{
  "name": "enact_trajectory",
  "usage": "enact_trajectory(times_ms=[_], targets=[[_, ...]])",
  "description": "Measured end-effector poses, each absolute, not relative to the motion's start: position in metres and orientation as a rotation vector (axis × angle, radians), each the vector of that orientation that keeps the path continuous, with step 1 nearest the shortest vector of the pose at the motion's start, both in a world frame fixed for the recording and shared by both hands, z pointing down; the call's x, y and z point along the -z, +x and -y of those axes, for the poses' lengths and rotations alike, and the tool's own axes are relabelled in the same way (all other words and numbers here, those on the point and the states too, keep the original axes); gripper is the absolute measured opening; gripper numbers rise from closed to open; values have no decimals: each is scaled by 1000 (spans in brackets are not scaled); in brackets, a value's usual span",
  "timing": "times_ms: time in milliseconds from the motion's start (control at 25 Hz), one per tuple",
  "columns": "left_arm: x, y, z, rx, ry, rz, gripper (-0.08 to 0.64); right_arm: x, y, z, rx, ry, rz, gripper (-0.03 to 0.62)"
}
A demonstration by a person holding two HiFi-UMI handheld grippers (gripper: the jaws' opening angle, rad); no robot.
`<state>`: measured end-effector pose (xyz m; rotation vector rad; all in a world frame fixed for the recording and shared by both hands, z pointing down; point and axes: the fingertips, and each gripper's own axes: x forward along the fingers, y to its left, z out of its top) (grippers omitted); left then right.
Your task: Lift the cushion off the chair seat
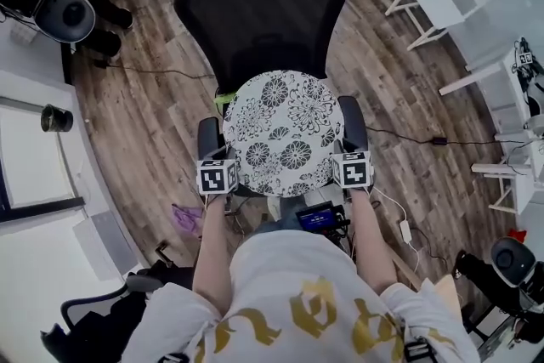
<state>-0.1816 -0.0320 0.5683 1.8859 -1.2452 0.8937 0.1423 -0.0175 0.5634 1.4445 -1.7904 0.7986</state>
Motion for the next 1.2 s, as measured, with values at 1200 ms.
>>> enact_trajectory(times_ms=[1200], targets=[[-510, -197, 30, -865, 1948, 1323, 18, -518, 144, 22, -761, 1461, 1899, 25]])
